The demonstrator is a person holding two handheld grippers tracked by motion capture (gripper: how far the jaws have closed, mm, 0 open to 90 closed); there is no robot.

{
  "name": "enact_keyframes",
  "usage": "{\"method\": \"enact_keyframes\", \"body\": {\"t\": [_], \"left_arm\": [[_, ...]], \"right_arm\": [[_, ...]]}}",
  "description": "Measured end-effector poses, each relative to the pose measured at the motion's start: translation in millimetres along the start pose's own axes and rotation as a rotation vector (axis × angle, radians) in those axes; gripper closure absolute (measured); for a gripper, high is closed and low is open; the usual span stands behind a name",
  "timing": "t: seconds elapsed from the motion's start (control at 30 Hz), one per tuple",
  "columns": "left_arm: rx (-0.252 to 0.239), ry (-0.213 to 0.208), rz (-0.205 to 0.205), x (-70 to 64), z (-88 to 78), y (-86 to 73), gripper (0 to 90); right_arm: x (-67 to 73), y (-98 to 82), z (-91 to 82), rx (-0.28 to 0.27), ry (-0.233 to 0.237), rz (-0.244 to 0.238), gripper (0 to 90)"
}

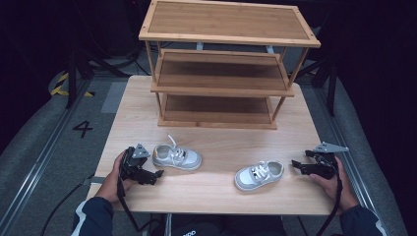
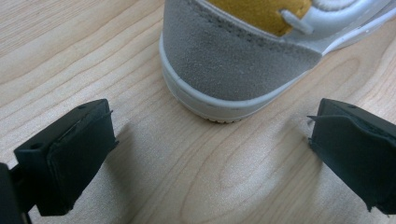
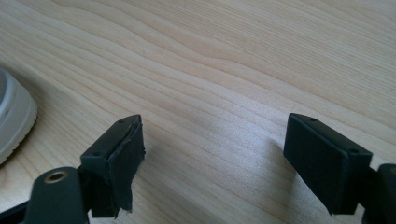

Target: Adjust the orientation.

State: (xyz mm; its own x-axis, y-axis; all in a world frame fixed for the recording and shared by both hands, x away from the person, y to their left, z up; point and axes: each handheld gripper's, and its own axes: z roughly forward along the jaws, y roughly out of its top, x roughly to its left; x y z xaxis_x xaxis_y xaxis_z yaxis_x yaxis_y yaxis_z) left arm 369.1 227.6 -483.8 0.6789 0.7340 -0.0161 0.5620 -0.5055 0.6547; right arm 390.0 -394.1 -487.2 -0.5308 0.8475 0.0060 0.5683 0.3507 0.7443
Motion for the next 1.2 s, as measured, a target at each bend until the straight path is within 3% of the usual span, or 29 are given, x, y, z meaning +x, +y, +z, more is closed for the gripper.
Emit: {"method": "enact_keyframes", "body": {"t": [0.3,0.4,0.5,0.57,0.63,0.73,0.8,0.93,1.0,1.07,1.2], "left_arm": [[0.001,0.002,0.006,-0.4,-0.9,-0.3,0.4],[0.002,-0.011,0.006,-0.4,-2.0,-1.9,0.5],[-0.003,-0.041,0.046,2.3,-2.1,-1.2,2.7],[-0.001,-0.046,0.043,2.3,-1.8,-0.9,2.9],[-0.011,-0.039,0.045,3.3,-3.0,-0.8,5.9],[-0.023,-0.060,0.053,2.2,-4.9,-0.4,16.5],[-0.016,-0.071,0.061,1.1,-4.3,1.8,16.2],[-0.050,-0.043,0.076,0.7,-5.2,10.5,17.4],[-0.067,-0.069,0.062,0.8,-5.2,16.9,17.3],[-0.068,-0.084,0.093,-2.2,-2.5,26.4,15.7],[-0.057,-0.074,0.101,-6.6,0.5,30.8,11.4]], "right_arm": [[0.2,0.4,0.7,0.000,-0.005,0.003,19.5],[0.4,0.6,1.0,0.003,-0.010,0.009,18.8],[0.4,0.4,0.9,0.002,-0.012,0.009,18.8],[0.4,0.5,0.9,0.003,-0.012,0.010,18.8],[0.4,0.4,0.9,0.003,-0.012,0.010,18.8],[0.2,0.5,0.9,0.003,-0.011,0.009,18.8],[0.2,0.5,1.0,0.002,-0.010,0.008,18.7],[0.1,0.5,0.9,0.003,-0.010,0.008,18.7],[0.2,0.5,0.9,0.003,-0.010,0.008,18.7],[0.3,0.5,0.9,0.003,-0.011,0.009,18.7],[0.3,0.4,0.9,0.003,-0.011,0.009,18.7]]}}
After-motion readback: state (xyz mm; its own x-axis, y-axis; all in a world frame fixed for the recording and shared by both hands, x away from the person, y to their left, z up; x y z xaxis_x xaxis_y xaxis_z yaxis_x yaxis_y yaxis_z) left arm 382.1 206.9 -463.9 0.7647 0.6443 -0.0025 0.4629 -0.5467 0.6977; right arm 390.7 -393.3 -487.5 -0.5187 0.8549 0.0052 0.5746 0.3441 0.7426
